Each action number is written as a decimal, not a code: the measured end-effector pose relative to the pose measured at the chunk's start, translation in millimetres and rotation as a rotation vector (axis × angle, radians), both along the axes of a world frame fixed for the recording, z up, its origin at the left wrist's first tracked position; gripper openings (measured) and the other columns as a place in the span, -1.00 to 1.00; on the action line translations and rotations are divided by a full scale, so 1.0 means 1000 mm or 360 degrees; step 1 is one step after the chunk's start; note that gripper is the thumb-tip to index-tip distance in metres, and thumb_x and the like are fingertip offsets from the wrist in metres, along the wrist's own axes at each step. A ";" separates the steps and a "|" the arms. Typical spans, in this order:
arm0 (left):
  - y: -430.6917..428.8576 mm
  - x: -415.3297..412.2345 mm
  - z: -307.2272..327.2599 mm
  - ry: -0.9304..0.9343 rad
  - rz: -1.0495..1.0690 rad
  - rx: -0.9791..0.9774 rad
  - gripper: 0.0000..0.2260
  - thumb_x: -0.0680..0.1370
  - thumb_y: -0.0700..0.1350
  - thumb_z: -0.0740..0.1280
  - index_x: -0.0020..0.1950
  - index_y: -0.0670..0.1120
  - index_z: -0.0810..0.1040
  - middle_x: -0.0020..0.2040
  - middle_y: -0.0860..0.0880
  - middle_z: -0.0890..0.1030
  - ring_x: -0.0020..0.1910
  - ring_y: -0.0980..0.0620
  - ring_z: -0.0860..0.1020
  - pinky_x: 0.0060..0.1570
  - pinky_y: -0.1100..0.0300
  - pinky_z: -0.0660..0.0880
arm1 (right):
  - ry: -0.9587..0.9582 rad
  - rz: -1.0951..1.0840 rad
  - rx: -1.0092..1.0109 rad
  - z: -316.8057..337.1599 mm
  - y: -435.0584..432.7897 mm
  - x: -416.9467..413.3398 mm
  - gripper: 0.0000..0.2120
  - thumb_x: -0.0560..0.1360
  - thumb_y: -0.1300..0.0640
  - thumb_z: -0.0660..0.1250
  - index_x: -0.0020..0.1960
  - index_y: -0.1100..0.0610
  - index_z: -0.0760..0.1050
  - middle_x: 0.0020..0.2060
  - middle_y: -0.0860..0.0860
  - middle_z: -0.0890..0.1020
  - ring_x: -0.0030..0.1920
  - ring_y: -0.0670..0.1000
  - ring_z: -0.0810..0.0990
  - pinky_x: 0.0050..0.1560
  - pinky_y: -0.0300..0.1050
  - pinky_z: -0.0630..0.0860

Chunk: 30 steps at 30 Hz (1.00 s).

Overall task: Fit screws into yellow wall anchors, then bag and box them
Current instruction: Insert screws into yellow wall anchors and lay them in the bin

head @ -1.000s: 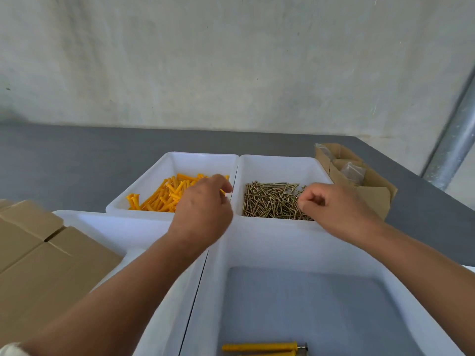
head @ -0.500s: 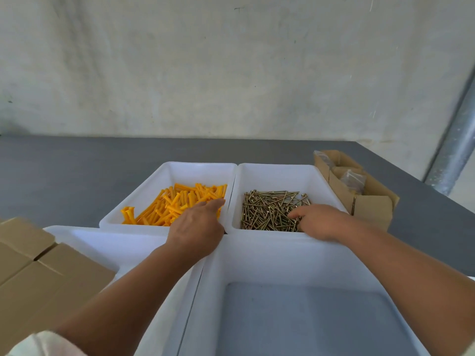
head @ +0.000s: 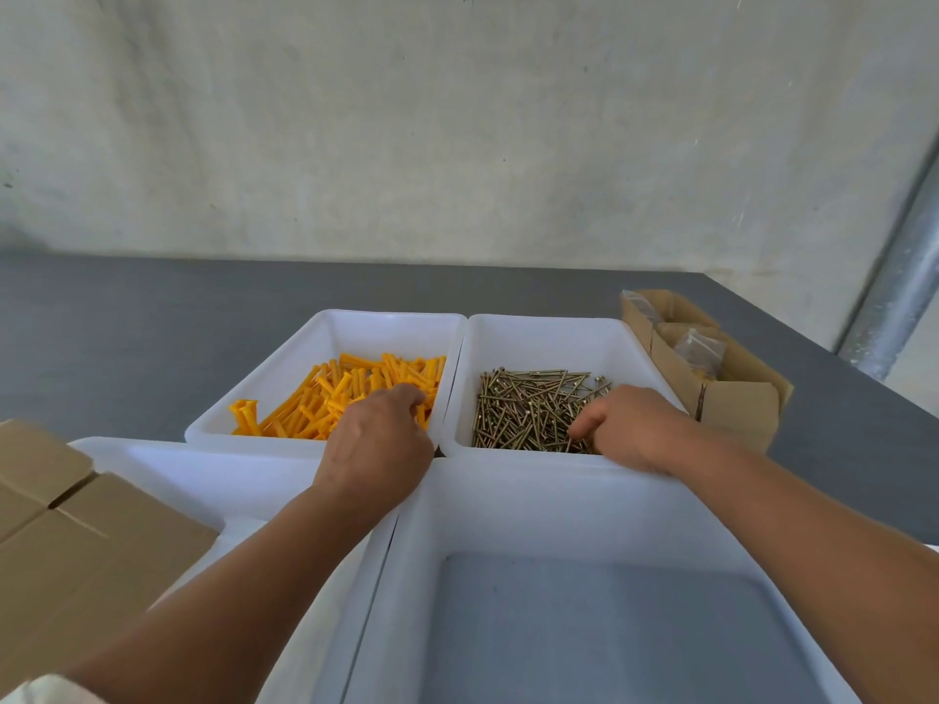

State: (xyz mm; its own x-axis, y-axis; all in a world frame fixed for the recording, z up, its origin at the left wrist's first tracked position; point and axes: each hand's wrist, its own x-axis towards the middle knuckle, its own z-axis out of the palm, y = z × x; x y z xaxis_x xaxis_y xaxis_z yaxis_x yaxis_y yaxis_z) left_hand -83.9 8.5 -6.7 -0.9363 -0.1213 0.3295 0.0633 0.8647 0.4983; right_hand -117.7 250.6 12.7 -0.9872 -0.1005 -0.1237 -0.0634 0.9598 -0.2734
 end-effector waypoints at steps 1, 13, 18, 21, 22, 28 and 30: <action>0.000 0.001 0.001 0.0013 0.0010 0.0020 -0.61 0.53 -0.24 0.21 0.34 -0.03 0.52 0.22 -0.03 0.59 0.20 -0.05 0.52 0.13 0.14 0.43 | 0.0037 -0.0028 -0.0077 -0.001 0.001 0.001 -0.58 0.54 0.32 0.18 0.22 -0.05 0.61 0.29 -0.02 0.57 0.28 0.04 0.50 0.26 -0.18 0.39; -0.009 0.005 0.014 0.0303 0.0144 0.0354 -0.78 0.58 -0.23 0.28 0.14 -0.02 0.62 -0.01 0.01 0.68 -0.15 0.15 0.55 -0.27 0.49 0.32 | 0.0745 -0.0061 -0.0331 -0.012 0.006 0.011 -0.79 0.59 0.20 0.31 0.08 0.01 0.69 0.00 -0.05 0.49 0.09 0.02 0.52 -0.02 -0.26 0.32; -0.006 0.014 0.036 0.0618 0.0044 0.0617 -0.82 0.60 -0.15 0.28 0.15 0.02 0.58 -0.09 0.08 0.67 -0.24 0.18 0.60 -0.24 0.31 0.51 | 0.0920 -0.0035 -0.0681 0.009 -0.004 0.029 -0.81 0.58 0.17 0.32 0.10 0.00 0.67 0.01 -0.07 0.64 -0.02 -0.03 0.60 -0.04 -0.18 0.43; -0.001 0.020 0.049 0.0799 -0.0035 0.0843 -0.85 0.60 -0.10 0.31 0.15 0.04 0.53 -0.11 0.15 0.62 -0.20 0.16 0.58 -0.21 0.31 0.49 | 0.0845 -0.0046 -0.1181 0.023 -0.011 0.044 -0.82 0.55 0.17 0.35 -0.04 -0.09 0.66 -0.13 -0.17 0.70 -0.18 0.03 0.66 -0.08 -0.05 0.58; 0.000 0.023 0.053 0.0819 -0.0069 0.0916 -0.86 0.59 -0.09 0.32 0.14 0.04 0.50 -0.12 0.14 0.61 -0.18 0.19 0.57 -0.21 0.37 0.46 | 0.0788 -0.0065 -0.1353 0.026 -0.013 0.049 -0.82 0.54 0.17 0.36 -0.08 -0.09 0.67 -0.15 -0.20 0.70 -0.18 -0.01 0.68 -0.06 -0.07 0.60; 0.017 0.035 0.058 0.0285 -0.0470 0.1720 -0.88 0.57 -0.23 0.35 0.01 -0.10 0.42 -0.14 -0.19 0.66 -0.22 0.01 0.70 -0.25 0.19 0.61 | 0.0376 -0.0078 -0.2048 0.029 -0.016 0.062 -0.86 0.57 0.23 0.32 0.04 0.07 0.63 -0.13 0.02 0.72 -0.11 0.02 0.71 -0.18 -0.23 0.61; 0.022 0.036 0.054 0.0045 -0.0513 0.1813 -0.85 0.54 -0.23 0.39 0.00 -0.18 0.43 -0.23 -0.16 0.68 -0.27 -0.01 0.69 -0.30 0.19 0.60 | 0.0331 -0.0101 -0.2055 0.029 -0.016 0.062 -0.84 0.58 0.25 0.31 0.08 0.06 0.60 -0.14 0.06 0.72 -0.11 0.05 0.72 -0.21 -0.21 0.61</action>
